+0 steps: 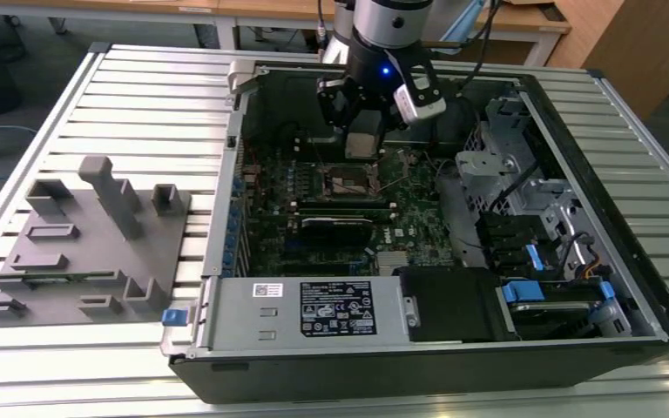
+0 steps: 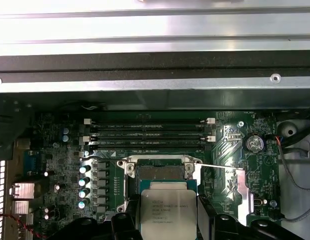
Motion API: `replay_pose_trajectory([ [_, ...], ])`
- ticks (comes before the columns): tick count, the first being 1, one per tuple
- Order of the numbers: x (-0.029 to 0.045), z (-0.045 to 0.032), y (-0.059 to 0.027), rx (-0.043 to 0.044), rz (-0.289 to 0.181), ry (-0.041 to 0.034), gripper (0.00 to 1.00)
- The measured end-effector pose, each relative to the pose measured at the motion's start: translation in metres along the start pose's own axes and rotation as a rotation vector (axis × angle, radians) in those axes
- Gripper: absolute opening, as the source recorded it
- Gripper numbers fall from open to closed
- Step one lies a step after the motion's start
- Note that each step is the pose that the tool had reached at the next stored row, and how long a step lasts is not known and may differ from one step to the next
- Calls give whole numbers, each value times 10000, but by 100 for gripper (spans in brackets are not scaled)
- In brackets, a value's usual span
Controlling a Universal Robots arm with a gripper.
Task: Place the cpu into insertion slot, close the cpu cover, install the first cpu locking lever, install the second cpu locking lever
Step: 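Place the cpu into insertion slot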
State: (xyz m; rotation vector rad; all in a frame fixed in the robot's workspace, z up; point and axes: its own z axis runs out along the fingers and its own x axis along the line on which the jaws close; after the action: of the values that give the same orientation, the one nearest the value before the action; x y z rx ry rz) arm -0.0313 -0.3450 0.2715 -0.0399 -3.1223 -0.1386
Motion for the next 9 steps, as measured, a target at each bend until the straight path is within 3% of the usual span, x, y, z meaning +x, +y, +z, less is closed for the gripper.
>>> replay_pose_trajectory([
  [9,7,31,-3,1,-1,-3,54],
])
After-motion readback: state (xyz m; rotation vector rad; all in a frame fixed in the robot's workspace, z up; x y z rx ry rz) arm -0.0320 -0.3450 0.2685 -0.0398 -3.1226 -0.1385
